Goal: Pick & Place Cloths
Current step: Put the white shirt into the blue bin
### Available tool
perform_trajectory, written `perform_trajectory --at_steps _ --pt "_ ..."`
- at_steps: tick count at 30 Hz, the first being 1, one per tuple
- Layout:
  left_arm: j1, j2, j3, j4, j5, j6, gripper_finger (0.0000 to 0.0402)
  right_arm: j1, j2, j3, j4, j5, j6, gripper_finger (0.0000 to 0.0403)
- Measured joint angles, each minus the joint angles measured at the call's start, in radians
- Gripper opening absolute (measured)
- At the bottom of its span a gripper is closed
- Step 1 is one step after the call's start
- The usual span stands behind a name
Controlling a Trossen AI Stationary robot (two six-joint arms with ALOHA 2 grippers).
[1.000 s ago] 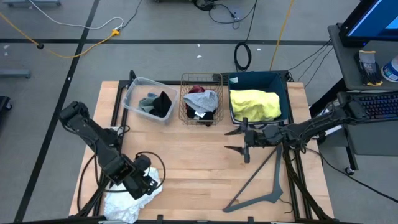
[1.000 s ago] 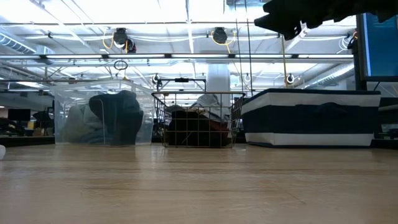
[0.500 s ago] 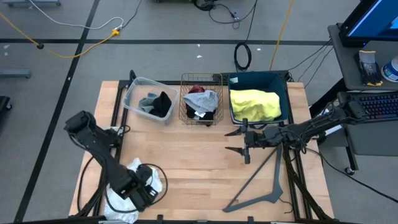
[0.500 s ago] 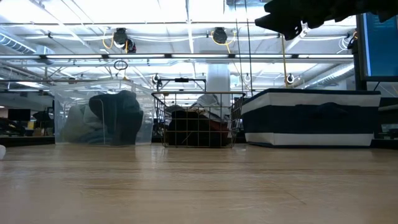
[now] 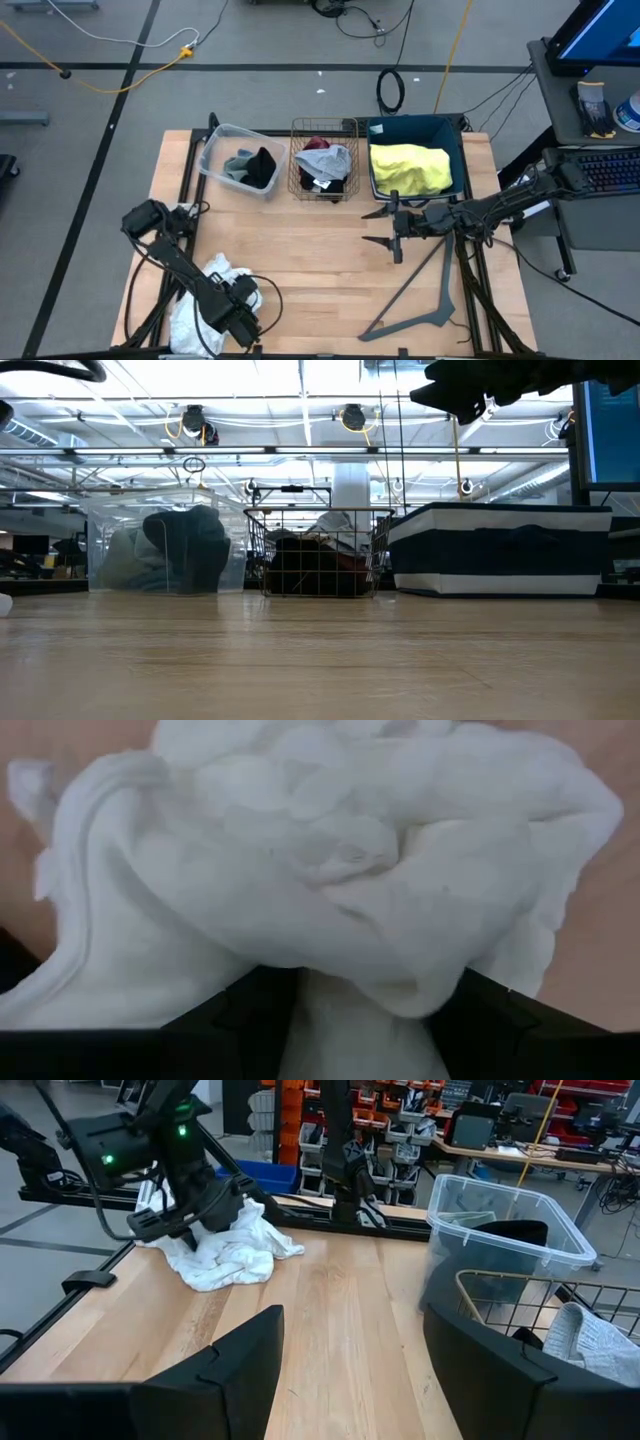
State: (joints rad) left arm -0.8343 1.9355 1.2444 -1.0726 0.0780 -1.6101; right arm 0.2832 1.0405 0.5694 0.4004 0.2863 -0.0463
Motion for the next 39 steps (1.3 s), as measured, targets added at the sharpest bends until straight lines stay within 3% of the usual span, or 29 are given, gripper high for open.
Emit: perform_trajectory --at_steps 7,9,15,25,34,39 --pt "0.017 0.037 0.002 0.046 0.0 0.15 0.02 0.0 0.0 0.0 0.003 0.0 0.012 0.0235" --pt "0.028 0.037 0.0 0.057 0.001 0.177 0.0168 0.0 0.0 0.0 0.007 0.0 0.012 0.0235" --pt "0.06 0.039 -0.003 0.1 -0.076 0.222 0.002 0.0 0.0 0.0 0.011 -0.001 0.037 0.0235" --pt "0.129 -0.092 -0.005 0.289 -0.328 0.368 0.0008 0.002 0.0 0.0 0.047 -0.003 0.04 0.0235" --pt "0.164 -0.308 -0.002 0.469 -0.54 0.629 0.0007 0.043 0.0 0.0 0.072 -0.003 0.021 0.0235" --pt "0.181 -0.394 -0.001 0.585 -0.594 0.8 0.0007 0.072 0.0 0.0 0.113 -0.002 -0.045 0.0235"
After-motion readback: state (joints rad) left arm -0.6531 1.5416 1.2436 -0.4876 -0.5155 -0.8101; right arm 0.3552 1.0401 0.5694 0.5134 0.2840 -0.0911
